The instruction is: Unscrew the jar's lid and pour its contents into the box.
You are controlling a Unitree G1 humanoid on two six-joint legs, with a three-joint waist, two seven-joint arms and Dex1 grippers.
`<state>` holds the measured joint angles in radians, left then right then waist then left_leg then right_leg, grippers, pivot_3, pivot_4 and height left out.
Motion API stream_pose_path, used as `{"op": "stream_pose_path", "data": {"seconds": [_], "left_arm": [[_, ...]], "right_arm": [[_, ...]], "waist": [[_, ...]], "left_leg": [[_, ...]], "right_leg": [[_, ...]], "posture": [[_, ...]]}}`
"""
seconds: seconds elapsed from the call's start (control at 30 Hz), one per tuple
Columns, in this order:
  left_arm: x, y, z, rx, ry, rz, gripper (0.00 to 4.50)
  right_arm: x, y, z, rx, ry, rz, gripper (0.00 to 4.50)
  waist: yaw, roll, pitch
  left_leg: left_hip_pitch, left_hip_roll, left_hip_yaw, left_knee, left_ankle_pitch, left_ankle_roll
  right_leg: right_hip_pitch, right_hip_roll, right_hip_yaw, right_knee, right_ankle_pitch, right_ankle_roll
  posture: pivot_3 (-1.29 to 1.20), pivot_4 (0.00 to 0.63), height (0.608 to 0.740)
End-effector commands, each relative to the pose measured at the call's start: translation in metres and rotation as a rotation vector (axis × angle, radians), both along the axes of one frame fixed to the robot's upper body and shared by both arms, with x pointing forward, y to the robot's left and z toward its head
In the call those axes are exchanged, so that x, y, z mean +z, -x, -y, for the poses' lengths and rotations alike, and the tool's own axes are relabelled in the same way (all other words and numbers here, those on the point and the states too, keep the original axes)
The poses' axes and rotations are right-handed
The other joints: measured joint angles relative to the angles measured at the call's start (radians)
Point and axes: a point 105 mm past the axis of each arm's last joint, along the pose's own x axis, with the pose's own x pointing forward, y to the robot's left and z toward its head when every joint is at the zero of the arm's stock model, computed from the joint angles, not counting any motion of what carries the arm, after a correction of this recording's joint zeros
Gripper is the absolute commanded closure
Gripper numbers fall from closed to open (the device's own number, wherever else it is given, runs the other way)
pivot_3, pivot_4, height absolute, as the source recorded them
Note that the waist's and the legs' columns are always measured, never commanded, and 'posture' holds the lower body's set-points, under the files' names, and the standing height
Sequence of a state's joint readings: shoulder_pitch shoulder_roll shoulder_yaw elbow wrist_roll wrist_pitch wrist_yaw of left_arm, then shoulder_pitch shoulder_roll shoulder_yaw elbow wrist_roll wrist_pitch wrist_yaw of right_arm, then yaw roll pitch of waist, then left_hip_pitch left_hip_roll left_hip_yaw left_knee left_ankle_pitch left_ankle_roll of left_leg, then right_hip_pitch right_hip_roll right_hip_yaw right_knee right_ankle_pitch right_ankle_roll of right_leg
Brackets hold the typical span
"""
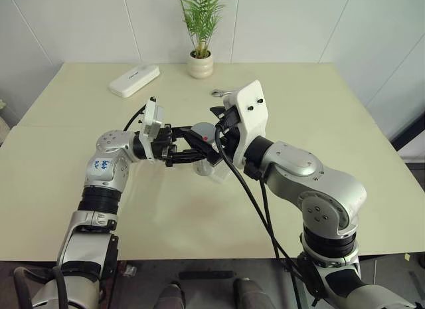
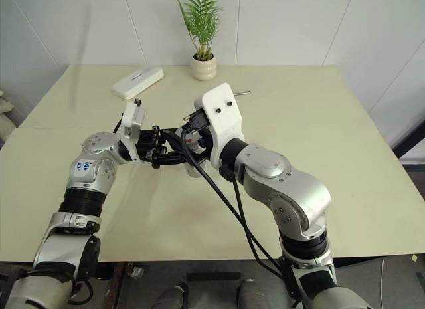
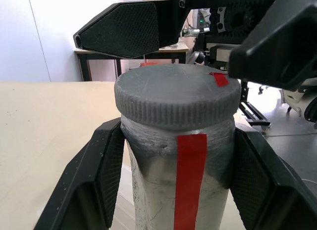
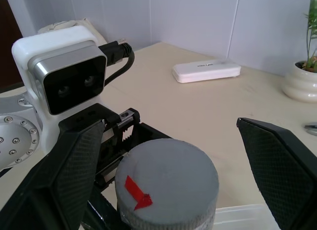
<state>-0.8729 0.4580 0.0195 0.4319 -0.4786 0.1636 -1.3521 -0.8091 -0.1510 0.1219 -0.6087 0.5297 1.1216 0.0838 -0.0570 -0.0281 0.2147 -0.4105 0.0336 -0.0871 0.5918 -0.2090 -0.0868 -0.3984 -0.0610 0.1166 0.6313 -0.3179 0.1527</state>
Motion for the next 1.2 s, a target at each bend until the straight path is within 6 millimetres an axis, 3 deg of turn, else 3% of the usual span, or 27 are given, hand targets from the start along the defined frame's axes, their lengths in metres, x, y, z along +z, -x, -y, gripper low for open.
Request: {"op": "stream_pose_path", "data": {"seconds": [0.03,0.5,1.13,1.2], "left_arm": [[0.017,0.002,0.003,-0.002,0.016,0.054,1.89],[0.02,-0.004,0.002,0.025,0.006,0.039,1.89],[0.019,-0.003,0.001,0.029,0.004,0.044,1.89],[0.019,-0.003,0.001,0.031,0.004,0.044,1.89]], "right_arm": [[0.01,0.008,-0.001,-0.008,-0.004,0.068,0.0],[0.001,0.001,-0.003,-0.066,-0.007,0.078,0.0],[-0.002,0.005,-0.01,0.0,-0.018,0.061,0.0],[-0.002,0.006,-0.01,0.004,-0.018,0.062,0.38]], "waist": [[0.0,0.0,0.0],[-0.001,0.0,0.0],[-0.001,0.0,0.0],[-0.001,0.0,0.0]], "left_leg": [[0.0,0.0,0.0,0.0,0.0,0.0],[0.0,0.0,-0.001,0.0,0.0,0.0],[0.0,0.0,-0.001,-0.001,0.0,0.0],[0.0,0.0,-0.001,-0.001,0.0,0.0]], "right_leg": [[0.0,0.0,0.0,0.0,0.0,0.0],[0.0,0.0,-0.001,0.0,0.0,0.0],[0.0,0.0,-0.001,-0.001,0.0,-0.001],[0.0,0.0,-0.001,-0.002,0.0,0.0]], "posture": [[0.0,0.15,0.74],[0.0,0.15,0.74],[0.0,0.15,0.74],[0.0,0.15,0.74]]}}
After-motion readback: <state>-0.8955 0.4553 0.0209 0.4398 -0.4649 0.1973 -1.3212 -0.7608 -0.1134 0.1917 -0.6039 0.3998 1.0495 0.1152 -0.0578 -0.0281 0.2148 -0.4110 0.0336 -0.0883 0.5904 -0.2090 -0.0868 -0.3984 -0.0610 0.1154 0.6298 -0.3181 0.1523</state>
